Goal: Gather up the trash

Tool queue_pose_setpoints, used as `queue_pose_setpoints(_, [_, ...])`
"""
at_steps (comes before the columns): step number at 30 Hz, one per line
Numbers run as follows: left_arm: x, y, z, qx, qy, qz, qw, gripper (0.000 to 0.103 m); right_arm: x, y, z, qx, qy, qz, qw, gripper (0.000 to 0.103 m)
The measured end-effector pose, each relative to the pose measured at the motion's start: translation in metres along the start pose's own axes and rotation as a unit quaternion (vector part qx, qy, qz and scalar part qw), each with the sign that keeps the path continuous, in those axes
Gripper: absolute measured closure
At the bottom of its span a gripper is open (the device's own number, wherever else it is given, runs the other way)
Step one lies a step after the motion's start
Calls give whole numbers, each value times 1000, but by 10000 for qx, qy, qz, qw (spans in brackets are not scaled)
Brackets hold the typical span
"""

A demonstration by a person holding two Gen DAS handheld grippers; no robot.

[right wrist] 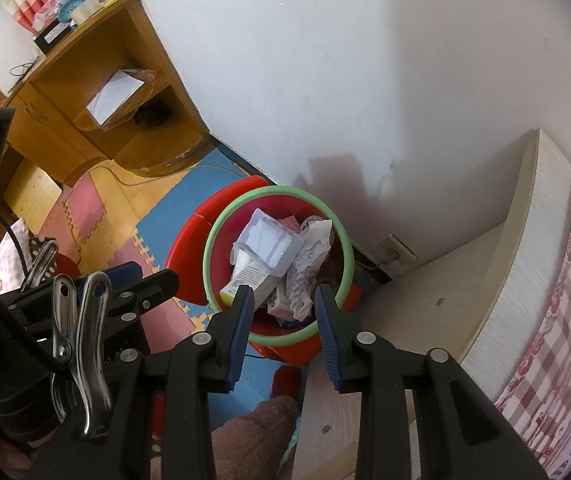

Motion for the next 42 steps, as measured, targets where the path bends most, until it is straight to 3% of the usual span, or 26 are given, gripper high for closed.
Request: queue_pose_setpoints(42, [0,3,2,32,-34,27,10000,68,-2,-1,1,9,13,15,10000,70])
Point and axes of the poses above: each gripper's, at about its wrist camera, not at the fingertips, and y roughly against the way its jaws point, z to its right, x to its top, the point moved 7 cm from there along -y, roughly the way its jaws point, and after that the axes turned 13 degrees about z, right-handed, at the moved point
